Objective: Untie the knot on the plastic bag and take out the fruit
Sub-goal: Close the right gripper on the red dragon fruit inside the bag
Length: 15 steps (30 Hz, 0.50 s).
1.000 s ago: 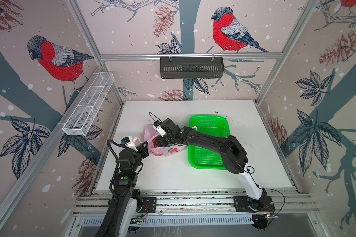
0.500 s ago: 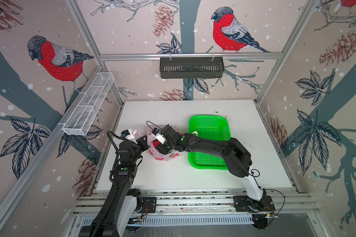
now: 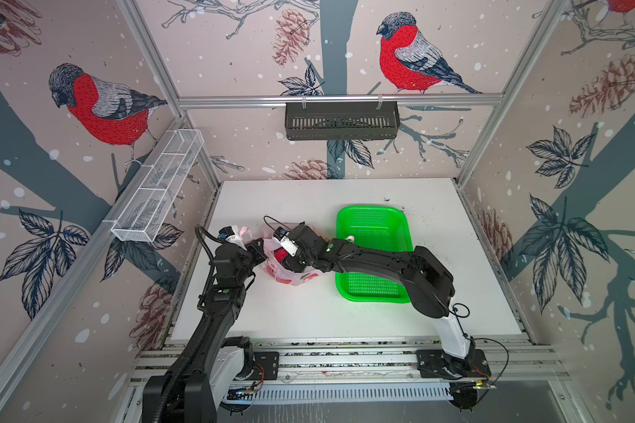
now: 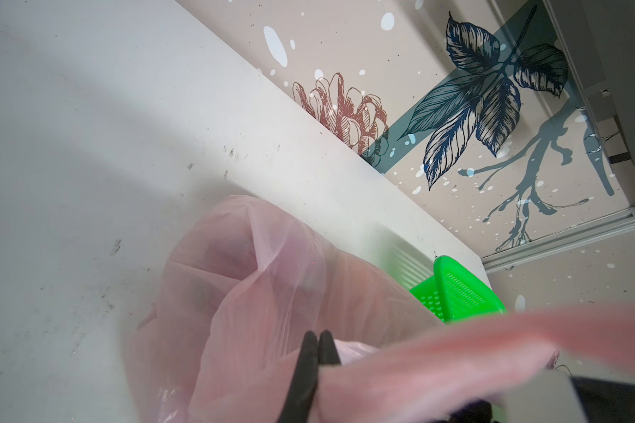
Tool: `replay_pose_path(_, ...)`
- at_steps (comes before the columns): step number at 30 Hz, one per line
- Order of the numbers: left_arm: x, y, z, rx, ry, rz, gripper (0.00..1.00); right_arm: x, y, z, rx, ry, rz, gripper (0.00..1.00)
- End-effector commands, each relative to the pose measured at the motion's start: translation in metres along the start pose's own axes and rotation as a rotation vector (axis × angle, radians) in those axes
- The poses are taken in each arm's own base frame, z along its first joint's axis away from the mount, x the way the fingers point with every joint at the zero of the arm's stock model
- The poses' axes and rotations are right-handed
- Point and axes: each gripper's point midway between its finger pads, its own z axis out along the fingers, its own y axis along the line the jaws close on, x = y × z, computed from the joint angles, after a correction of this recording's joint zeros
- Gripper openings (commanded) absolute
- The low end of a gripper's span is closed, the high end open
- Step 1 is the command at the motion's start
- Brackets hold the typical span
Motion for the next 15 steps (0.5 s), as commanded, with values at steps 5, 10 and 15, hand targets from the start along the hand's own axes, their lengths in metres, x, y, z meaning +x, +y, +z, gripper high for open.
replay_pose_path(5, -0.019, -0.014, 0.001, 0.046, -0.066, 0.023, 0.00, -0.037, 0.003, -0.025, 0.028, -0.118, -0.035, 0.15)
replay_pose_path(10, -0.026, -0.020, -0.001, 0.063, -0.085, 0.028, 0.00, -0.040, 0.004, -0.032, 0.040, -0.128, -0.046, 0.15)
replay_pose_path(15, -0.026, -0.024, -0.005, 0.081, -0.083, 0.024, 0.00, -0.048, 0.001, -0.039, 0.061, -0.157, -0.041, 0.14)
